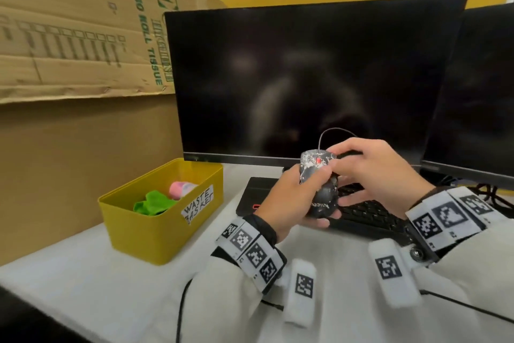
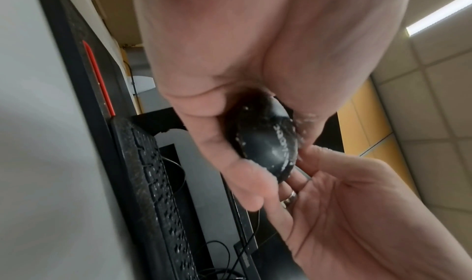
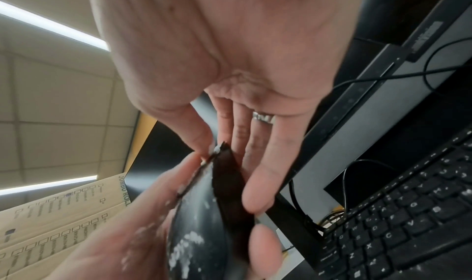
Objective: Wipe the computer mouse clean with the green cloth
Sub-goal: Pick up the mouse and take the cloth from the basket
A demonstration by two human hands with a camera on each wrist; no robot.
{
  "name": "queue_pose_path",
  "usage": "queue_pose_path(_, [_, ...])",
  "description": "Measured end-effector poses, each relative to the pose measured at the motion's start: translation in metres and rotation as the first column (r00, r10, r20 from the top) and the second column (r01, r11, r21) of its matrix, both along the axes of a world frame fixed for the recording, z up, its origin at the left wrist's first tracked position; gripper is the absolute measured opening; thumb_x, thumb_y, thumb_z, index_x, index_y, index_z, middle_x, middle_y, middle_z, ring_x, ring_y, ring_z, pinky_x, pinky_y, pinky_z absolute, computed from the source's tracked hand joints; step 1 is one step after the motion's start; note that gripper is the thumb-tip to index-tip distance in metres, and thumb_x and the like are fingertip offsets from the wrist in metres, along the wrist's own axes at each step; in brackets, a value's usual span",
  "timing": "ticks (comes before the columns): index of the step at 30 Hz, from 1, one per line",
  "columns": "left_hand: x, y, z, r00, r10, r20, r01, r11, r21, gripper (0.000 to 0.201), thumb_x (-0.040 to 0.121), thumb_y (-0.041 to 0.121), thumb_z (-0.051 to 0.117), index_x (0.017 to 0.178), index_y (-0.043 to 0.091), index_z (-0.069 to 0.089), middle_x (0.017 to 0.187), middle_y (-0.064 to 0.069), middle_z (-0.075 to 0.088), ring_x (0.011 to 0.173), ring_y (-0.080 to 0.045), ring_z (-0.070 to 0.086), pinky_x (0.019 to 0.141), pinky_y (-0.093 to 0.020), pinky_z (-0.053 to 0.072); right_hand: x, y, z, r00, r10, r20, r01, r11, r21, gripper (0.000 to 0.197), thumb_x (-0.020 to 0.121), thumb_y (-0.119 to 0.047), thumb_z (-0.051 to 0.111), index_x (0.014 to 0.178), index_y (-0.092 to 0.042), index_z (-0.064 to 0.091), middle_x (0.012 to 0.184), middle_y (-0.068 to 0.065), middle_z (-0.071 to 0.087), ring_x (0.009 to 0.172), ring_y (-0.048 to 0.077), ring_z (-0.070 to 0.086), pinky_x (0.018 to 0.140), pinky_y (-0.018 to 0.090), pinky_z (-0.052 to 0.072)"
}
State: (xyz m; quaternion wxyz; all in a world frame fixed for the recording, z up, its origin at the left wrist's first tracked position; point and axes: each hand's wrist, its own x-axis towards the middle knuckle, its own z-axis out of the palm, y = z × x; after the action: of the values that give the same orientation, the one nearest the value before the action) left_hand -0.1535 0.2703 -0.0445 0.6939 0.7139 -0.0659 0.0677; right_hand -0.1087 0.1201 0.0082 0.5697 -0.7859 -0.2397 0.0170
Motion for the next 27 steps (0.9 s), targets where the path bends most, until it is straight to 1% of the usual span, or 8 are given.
queue_pose_path(4, [0.003,0.009,0.002,0.990,0.120,-0.075,-0.125,0.990,-0.070,0.044,0.109,0.054,0.038,0.120,0.025,0.068,0.096,-0.008,0.081,0.069,-0.027,0.076,0.048,-0.027,0.052,-0.001,0.013,0.002,0.984,-0.121,0.131,0.126,0.992,-0.032,0.011,0.085,-0.014,0.074,0.094,-0.020,0.073,0.085,0.003,0.077,0.078,0.020,0.076,0.061,0.038,0.063])
queue_pose_path(6, [0.005,0.014,0.000,0.986,0.153,-0.061,-0.159,0.980,-0.120,0.048,0.109,0.057,0.032,0.120,0.028,0.068,0.100,-0.011,0.081,0.073,-0.029,0.077,0.049,-0.028,0.053,0.000,0.019,0.004,0.981,-0.130,0.146,0.139,0.989,-0.057,0.012,0.083,-0.018,0.077,0.093,-0.022,0.072,0.082,0.001,0.077,0.076,0.018,0.075,0.058,0.033,0.061])
queue_pose_path(11, [0.001,0.021,0.001,0.991,0.120,-0.059,-0.128,0.976,-0.175,0.051,0.111,0.056,0.026,0.128,0.029,0.067,0.117,-0.008,0.079,0.103,-0.028,0.079,0.078,-0.048,0.066,-0.004,0.028,-0.009,0.983,0.114,-0.142,-0.123,0.991,-0.053,0.021,0.086,-0.012,0.075,0.107,-0.013,0.071,0.100,0.009,0.078,0.091,0.027,0.076,0.077,0.047,0.063])
queue_pose_path(14, [-0.006,0.032,0.002,0.988,0.134,-0.071,-0.138,0.989,-0.059,0.042,0.112,0.047,0.034,0.125,0.030,0.070,0.121,-0.007,0.078,0.110,-0.028,0.076,0.090,-0.055,0.064,-0.005,0.027,-0.019,0.971,0.160,-0.177,-0.156,0.987,0.038,0.025,0.090,-0.006,0.070,0.113,-0.014,0.070,0.106,0.011,0.077,0.097,0.029,0.075,0.076,0.052,0.063])
queue_pose_path(17, [-0.019,0.051,0.012,0.981,0.174,-0.086,-0.158,0.973,0.166,0.028,0.111,0.034,0.046,0.125,0.027,0.069,0.115,-0.002,0.080,0.107,-0.022,0.076,0.092,-0.050,0.063,-0.009,0.028,-0.025,0.956,0.199,-0.217,-0.179,0.978,0.109,0.025,0.092,-0.009,0.069,0.116,-0.016,0.069,0.111,0.011,0.075,0.102,0.031,0.073,0.079,0.054,0.061])
queue_pose_path(20, [-0.035,0.077,0.032,0.951,0.300,-0.079,-0.250,0.892,0.377,0.017,0.108,0.023,0.052,0.109,0.015,0.067,0.103,-0.003,0.076,0.084,-0.015,0.072,0.070,-0.027,0.057,-0.015,0.033,-0.030,0.933,0.245,-0.265,-0.206,0.964,0.168,0.024,0.094,-0.010,0.066,0.116,-0.018,0.069,0.112,0.009,0.076,0.103,0.031,0.073,0.080,0.055,0.060])
queue_pose_path(22, [-0.043,0.099,0.049,0.903,0.429,-0.006,-0.367,0.779,0.508,0.017,0.105,0.028,0.061,0.101,0.015,0.072,0.101,-0.006,0.078,0.081,-0.015,0.073,0.062,-0.027,0.056,-0.018,0.037,-0.031,0.916,0.270,-0.296,-0.219,0.956,0.197,0.024,0.094,-0.010,0.067,0.116,-0.017,0.068,0.113,0.011,0.075,0.103,0.033,0.072,0.078,0.056,0.060])
queue_pose_path(27, [-0.055,0.151,0.077,0.804,0.586,-0.105,-0.292,0.543,0.787,0.033,0.101,0.038,0.066,0.105,0.007,0.076,0.102,-0.008,0.079,0.096,-0.025,0.077,0.087,-0.040,0.065,-0.024,0.048,-0.035,0.894,0.310,-0.323,-0.245,0.943,0.225,0.025,0.093,-0.007,0.066,0.116,-0.018,0.068,0.117,0.013,0.073,0.105,0.035,0.071,0.077,0.057,0.060])
